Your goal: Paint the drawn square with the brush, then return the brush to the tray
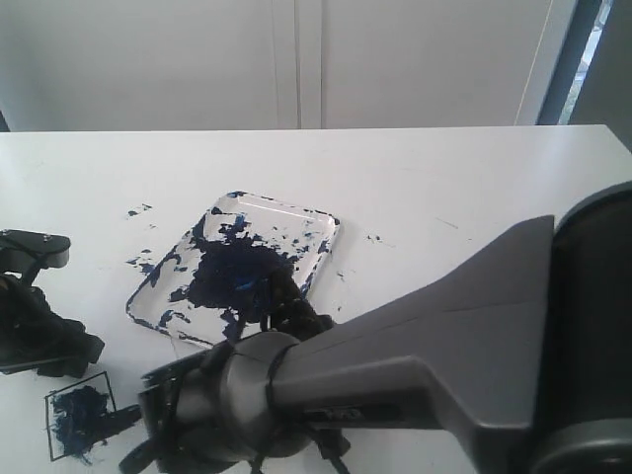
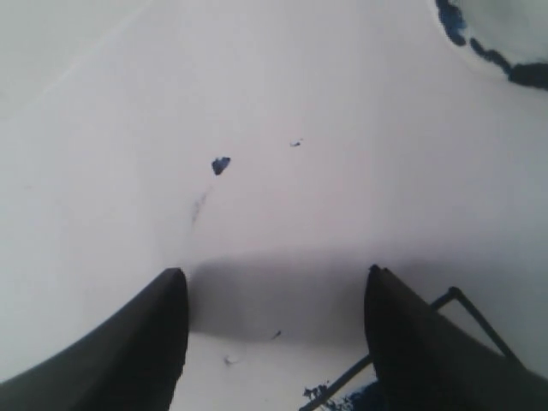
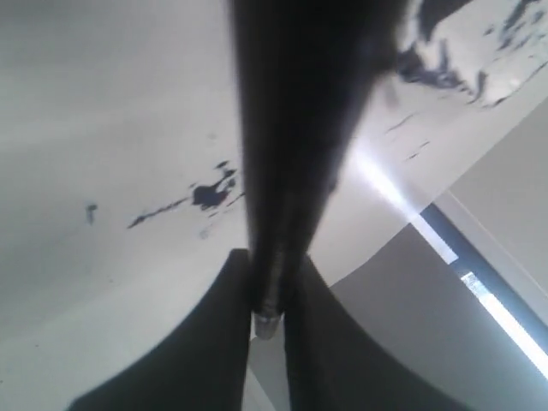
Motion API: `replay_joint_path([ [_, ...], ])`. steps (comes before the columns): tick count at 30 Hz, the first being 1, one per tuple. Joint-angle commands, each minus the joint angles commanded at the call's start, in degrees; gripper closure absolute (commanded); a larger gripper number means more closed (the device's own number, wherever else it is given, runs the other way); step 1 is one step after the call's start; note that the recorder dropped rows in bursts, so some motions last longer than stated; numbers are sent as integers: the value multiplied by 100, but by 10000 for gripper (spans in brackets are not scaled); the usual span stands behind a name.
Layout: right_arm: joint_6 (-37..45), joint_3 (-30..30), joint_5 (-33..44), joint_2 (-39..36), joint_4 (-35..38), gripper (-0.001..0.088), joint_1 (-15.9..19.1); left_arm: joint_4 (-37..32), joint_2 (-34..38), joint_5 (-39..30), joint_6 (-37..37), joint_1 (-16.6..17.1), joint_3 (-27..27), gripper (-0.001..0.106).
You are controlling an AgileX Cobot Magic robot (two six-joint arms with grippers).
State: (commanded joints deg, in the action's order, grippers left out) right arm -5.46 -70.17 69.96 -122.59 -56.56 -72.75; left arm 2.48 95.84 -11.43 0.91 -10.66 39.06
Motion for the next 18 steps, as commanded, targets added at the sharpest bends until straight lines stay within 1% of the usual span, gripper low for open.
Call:
replay_joint_path([
  [4,-364,239,0,95,0,868,387,0,-53,11,0,20,26,413],
  [9,-675,269,0,347,-67,868,880,0,-53,-37,0,20,37,413],
  [14,-1009,269,0,666,-10,868,1295,0,-53,-29,12,20,36,413],
  [17,-1172,269,-555,852,201,868,1526,0,-53,-51,11,20,36,413],
  [18,-1170,269,-814,928,401,868,1624,0,-53,-51,11,20,36,413],
])
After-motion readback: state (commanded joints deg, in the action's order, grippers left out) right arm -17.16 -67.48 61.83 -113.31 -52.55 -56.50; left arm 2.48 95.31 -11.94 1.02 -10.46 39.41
